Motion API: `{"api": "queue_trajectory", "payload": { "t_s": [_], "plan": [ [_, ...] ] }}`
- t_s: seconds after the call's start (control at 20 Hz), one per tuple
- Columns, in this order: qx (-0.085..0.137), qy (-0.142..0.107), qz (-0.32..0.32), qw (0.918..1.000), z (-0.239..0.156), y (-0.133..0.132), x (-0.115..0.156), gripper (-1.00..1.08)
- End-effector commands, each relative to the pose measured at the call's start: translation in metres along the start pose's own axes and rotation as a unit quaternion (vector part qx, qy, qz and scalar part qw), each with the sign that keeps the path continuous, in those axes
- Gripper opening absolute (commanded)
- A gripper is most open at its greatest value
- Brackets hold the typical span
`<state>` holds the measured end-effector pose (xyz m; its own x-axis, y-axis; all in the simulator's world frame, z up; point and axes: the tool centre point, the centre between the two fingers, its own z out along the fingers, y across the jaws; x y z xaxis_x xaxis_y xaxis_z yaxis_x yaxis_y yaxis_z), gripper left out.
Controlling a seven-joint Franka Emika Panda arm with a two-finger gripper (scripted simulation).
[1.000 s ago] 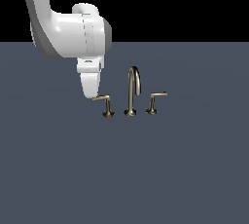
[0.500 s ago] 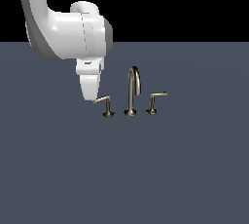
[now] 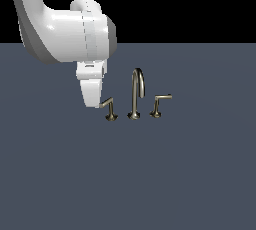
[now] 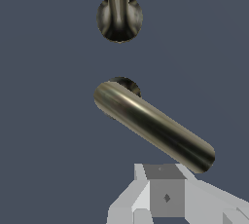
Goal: Turn on the faucet by rotating a designated handle.
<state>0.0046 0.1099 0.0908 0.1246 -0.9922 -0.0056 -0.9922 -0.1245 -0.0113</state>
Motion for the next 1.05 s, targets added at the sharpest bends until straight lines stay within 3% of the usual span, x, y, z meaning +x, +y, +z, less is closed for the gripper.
{"api": "queue_trajectory", "payload": {
  "t_s": [0.0,0.4,0.45,0.5,1.0],
  "plan": [
    [-0.002,0.001,0.002,1.0000,0.000,0.006,0.010,-1.00],
    [-0.005,0.003,0.004,1.0000,-0.001,0.027,0.039,-1.00],
    [-0.005,0.003,0.004,1.0000,-0.001,0.027,0.039,-1.00],
    [-0.003,-0.002,-0.010,0.9999,0.000,0.024,0.018,-1.00],
    [-0.006,0.003,0.004,1.0000,-0.001,0.016,0.084,-1.00]
  ]
}}
